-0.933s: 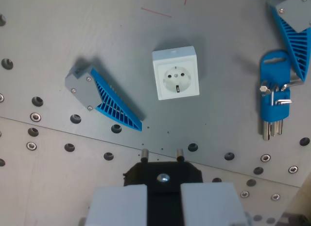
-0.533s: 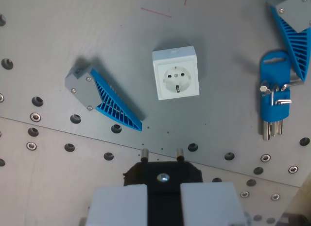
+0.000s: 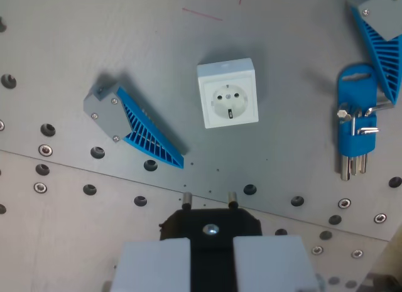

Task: Move above the white socket

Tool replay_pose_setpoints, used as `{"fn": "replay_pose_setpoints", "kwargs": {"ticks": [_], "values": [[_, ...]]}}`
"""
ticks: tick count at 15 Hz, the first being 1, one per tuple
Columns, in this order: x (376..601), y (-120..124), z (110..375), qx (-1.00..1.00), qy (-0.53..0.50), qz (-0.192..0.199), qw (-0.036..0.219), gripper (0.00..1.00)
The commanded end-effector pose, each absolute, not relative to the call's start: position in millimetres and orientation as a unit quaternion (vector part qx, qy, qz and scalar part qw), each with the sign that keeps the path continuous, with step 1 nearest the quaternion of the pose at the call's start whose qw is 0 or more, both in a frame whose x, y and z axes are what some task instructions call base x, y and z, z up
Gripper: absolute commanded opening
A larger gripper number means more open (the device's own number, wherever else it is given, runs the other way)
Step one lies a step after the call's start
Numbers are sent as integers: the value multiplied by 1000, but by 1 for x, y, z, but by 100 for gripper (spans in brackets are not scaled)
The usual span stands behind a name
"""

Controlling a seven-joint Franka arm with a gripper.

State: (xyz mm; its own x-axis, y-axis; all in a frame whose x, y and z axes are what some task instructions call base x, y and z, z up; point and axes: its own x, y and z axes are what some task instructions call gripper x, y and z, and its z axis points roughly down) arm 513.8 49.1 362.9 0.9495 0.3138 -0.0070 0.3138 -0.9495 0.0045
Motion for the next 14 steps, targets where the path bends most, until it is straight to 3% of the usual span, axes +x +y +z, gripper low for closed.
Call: {"fn": "replay_pose_setpoints", "kwargs": {"ticks": [1, 14], "values": [[513, 47, 355, 986, 167, 11, 2, 0], [503, 35, 305, 982, 185, 35, 0, 0]]}}
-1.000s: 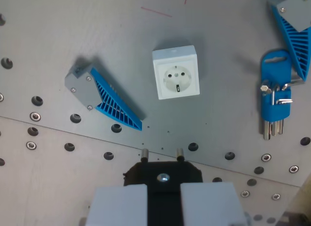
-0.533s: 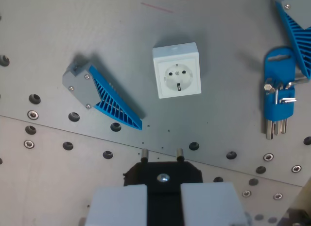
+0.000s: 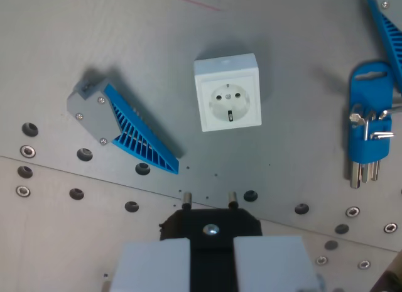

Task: Move above the white socket

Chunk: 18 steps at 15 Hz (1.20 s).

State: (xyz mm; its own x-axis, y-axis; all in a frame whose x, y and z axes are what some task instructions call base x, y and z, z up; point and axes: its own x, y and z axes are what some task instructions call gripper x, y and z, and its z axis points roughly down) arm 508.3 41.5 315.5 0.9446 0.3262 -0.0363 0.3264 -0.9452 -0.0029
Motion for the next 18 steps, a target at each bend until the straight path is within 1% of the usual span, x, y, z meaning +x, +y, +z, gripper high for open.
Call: {"fn": "replay_pose_setpoints", "kwargs": {"ticks": [1, 7, 18], "values": [[502, 34, 300, 982, 186, 34, 0, 0], [499, 28, 269, 981, 195, 24, -2, 0], [487, 16, 213, 978, 208, 22, -5, 0]]}}
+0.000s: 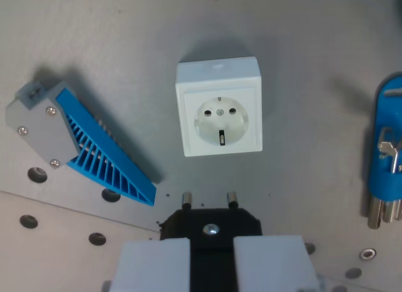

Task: Move above the white socket

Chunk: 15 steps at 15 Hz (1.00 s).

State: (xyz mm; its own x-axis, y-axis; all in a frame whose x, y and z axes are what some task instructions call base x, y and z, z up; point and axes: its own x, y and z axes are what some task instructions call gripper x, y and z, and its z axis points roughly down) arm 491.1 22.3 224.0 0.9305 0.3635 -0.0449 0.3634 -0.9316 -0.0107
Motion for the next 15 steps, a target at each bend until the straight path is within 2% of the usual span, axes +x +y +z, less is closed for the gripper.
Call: {"fn": "replay_pose_setpoints", "kwargs": {"ticks": [1, 15], "values": [[486, 15, 208, -978, -208, -22, 5, 0], [474, 4, 138, -977, -213, -24, 5, 0]]}}
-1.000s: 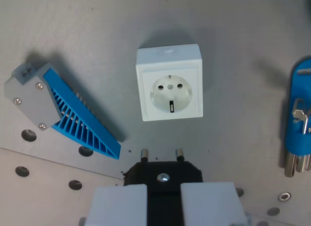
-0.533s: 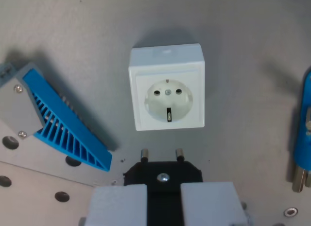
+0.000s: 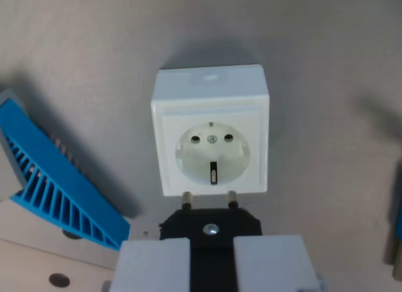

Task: Move above the white socket

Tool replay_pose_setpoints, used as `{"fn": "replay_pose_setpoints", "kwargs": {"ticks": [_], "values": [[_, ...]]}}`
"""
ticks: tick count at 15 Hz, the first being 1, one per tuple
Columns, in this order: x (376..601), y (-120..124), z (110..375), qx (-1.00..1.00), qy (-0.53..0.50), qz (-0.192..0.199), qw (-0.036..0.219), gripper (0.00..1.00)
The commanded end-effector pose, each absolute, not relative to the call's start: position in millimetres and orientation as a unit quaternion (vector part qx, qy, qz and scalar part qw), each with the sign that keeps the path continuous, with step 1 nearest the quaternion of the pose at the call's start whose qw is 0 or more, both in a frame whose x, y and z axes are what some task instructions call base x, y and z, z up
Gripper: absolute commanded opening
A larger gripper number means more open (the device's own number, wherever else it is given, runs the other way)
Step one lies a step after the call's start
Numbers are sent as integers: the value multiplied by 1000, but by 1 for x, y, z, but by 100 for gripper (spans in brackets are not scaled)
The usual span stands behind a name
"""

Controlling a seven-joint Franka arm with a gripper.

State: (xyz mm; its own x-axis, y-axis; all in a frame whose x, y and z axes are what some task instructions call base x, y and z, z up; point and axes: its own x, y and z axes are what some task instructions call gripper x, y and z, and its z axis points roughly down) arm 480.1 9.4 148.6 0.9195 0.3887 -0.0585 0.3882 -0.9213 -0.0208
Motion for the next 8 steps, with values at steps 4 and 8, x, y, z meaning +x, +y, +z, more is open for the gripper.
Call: {"fn": "replay_pose_setpoints", "kwargs": {"ticks": [4, 8], "values": [[471, 2, 124, -977, -214, -24, 4, 0], [468, 0, 117, -977, -212, -24, 4, 0]]}}
